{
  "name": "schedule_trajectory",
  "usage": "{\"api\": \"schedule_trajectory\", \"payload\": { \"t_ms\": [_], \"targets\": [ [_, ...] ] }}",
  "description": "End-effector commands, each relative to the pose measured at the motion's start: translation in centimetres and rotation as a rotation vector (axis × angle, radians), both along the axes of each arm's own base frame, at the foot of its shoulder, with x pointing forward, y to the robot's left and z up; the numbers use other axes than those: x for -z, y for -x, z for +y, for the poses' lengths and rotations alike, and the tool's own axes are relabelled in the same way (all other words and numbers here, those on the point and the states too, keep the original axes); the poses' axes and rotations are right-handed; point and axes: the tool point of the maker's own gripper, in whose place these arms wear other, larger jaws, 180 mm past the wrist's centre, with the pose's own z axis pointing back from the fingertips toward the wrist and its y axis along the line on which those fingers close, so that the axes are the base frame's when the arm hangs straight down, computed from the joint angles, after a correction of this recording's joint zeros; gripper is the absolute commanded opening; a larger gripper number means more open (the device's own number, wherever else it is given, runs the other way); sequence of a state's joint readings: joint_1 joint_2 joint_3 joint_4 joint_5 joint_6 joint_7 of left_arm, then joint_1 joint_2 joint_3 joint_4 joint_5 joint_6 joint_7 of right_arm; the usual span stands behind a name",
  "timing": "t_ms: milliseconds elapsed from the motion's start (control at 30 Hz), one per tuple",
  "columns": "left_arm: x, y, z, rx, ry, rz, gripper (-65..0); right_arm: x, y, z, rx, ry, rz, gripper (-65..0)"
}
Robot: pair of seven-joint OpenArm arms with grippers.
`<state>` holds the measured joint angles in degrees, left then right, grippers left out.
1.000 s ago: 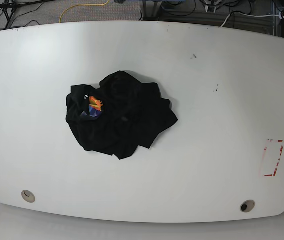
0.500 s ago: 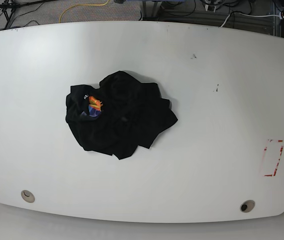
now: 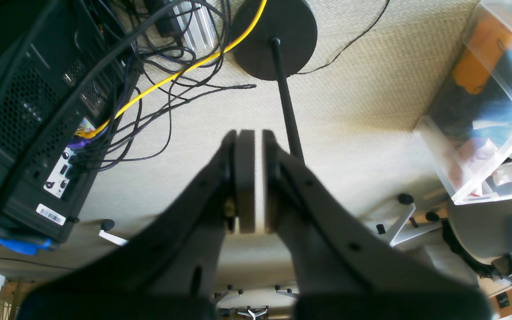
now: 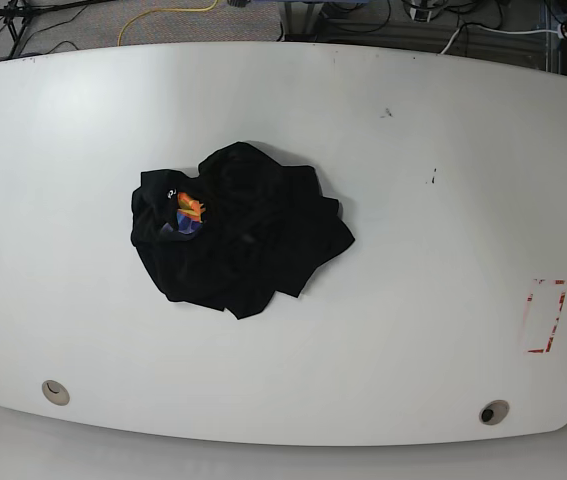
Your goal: Fold the T-shirt properly
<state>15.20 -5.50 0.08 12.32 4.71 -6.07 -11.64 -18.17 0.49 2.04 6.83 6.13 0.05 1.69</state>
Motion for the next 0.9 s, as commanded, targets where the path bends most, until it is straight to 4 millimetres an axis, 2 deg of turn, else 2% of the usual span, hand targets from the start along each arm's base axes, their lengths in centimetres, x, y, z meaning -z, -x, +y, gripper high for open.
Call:
{"api": "schedule_trajectory", "payload": {
  "t_ms": [0,467,667,800,867],
  "targets": [
    [-0.17,0.27,0.52,0.007,-0.004,-0.005,-31.3,-0.45,1.50,-0.09,-0.004,0.001,0.026,-63.0],
    [-0.13,0.07,0.47,0.010,-0.006,-0.008,-33.0,-0.37,1.24,-0.12,-0.009,0.003,0.020,-63.3],
    [-0.03,-0.31,0.49,0.007,-0.004,-0.003,-44.9,-0.45,1.50,-0.04,-0.005,0.002,0.024,-63.6],
    [-0.04,-0.22,0.58,0.004,-0.007,-0.004,-48.5,-0.43,1.43,-0.07,-0.008,0.002,0.021,-63.5],
    [-0.10,0.26,0.44,0.004,-0.002,0.000,-47.9,-0.50,1.64,-0.12,-0.008,0.000,0.027,-63.5]
  ]
}}
